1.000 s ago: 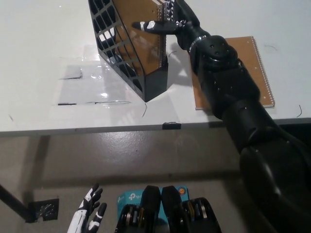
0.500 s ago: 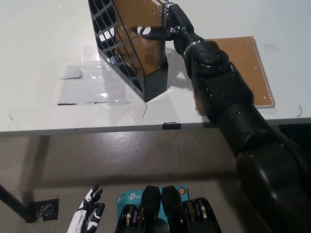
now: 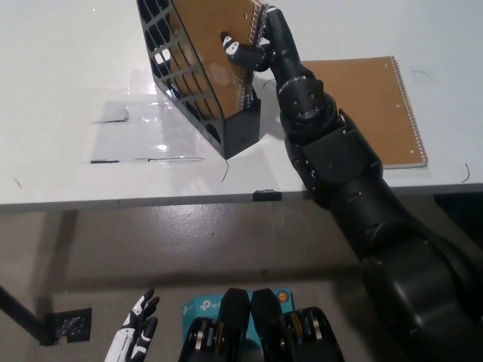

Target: Use the right hand to pick up a book from the book holder on the left side and put it on another book on the right side

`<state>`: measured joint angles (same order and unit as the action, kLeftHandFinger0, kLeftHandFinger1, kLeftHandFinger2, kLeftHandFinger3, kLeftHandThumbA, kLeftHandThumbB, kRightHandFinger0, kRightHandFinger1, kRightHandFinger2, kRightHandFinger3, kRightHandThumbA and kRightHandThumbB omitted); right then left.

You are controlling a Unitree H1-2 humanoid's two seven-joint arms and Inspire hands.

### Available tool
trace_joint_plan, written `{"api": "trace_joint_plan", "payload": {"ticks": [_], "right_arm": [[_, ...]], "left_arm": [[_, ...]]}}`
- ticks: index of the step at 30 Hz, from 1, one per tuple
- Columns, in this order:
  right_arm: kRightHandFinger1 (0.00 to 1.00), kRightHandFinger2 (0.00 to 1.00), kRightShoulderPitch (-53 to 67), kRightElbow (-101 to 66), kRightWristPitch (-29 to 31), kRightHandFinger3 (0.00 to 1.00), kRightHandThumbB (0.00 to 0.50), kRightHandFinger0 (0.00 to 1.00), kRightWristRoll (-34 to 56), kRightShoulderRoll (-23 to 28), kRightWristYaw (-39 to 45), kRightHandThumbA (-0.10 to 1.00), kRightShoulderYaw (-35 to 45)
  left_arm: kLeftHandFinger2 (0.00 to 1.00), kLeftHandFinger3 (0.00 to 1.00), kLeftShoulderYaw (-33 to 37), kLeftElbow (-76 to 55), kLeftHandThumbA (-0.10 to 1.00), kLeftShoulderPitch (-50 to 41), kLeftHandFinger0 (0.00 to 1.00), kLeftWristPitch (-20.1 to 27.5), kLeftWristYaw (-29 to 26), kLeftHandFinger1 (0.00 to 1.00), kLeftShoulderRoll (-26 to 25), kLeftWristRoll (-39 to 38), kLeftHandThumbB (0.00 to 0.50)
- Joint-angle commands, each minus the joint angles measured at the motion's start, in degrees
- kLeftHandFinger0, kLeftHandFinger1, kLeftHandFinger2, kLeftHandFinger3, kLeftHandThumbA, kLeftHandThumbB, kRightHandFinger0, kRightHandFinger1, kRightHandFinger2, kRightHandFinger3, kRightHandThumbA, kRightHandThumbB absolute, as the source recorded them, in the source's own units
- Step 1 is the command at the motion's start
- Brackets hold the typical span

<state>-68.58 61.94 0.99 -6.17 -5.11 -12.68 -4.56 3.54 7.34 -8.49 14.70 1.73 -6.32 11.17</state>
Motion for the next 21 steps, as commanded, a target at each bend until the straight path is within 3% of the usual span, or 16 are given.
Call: {"api": "trace_joint_plan", "payload": {"ticks": [1, 4, 6, 7, 9, 12, 17, 21], "right_arm": [[0.44, 0.81, -1.8, -2.7, 2.2, 0.8, 0.132, 0.0, -1.0, -0.8, -1.8, -0.1, -0.1], [0.41, 0.8, -2.1, -3.1, 3.6, 0.81, 0.121, 0.0, -2.0, -0.8, -3.2, -0.1, -0.7], [0.31, 0.71, -2.7, -4.2, 4.3, 0.73, 0.121, 0.0, -2.2, -0.9, -4.3, -0.1, -0.6], [0.3, 0.72, -3.2, -5.4, 3.9, 0.74, 0.112, 0.0, -1.6, -1.1, -4.0, -0.1, 0.0], [0.33, 0.75, -4.4, -9.0, 1.8, 0.81, 0.104, 0.0, -2.0, -1.1, -4.5, -0.1, 0.2], [0.38, 0.78, -6.2, -13.9, -0.2, 0.86, 0.088, 0.0, -0.6, -1.3, -3.6, -0.1, 1.7], [0.34, 0.76, -11.6, -19.9, -2.4, 0.84, 0.11, 0.0, 0.4, -0.8, -3.2, -0.1, 3.5], [0.38, 0.75, -13.8, -21.8, -4.2, 0.83, 0.111, 0.0, 1.2, -0.4, -2.7, -0.1, 4.5]], "left_arm": [[0.96, 0.98, 0.4, -1.0, 0.99, 0.4, 1.0, 2.1, -0.2, 1.0, -0.6, 0.2, 0.141], [0.95, 0.97, 0.4, -0.8, 1.0, 0.5, 1.0, 2.4, 0.1, 1.0, -0.7, -0.1, 0.129], [0.95, 0.97, 0.3, -0.4, 0.99, 0.6, 0.98, 2.9, 0.1, 0.99, -0.7, -0.7, 0.121], [0.95, 0.97, 0.4, -0.1, 0.99, 0.7, 0.98, 3.6, 0.2, 0.99, -0.8, -1.0, 0.108], [0.95, 0.98, 0.6, 0.4, 0.99, 1.0, 0.98, 4.7, 0.0, 0.99, -1.2, 0.0, 0.083], [0.94, 0.97, 0.4, 0.6, 0.97, 1.3, 0.95, 4.6, -0.4, 0.97, -0.8, -0.2, 0.082], [0.93, 0.97, 0.4, 0.7, 0.97, 1.7, 0.95, 4.9, -0.8, 0.96, -0.8, 0.5, 0.075], [0.93, 0.97, 0.5, 0.0, 0.99, 1.5, 0.96, 3.8, -0.5, 0.97, -0.9, 0.7, 0.071]]}}
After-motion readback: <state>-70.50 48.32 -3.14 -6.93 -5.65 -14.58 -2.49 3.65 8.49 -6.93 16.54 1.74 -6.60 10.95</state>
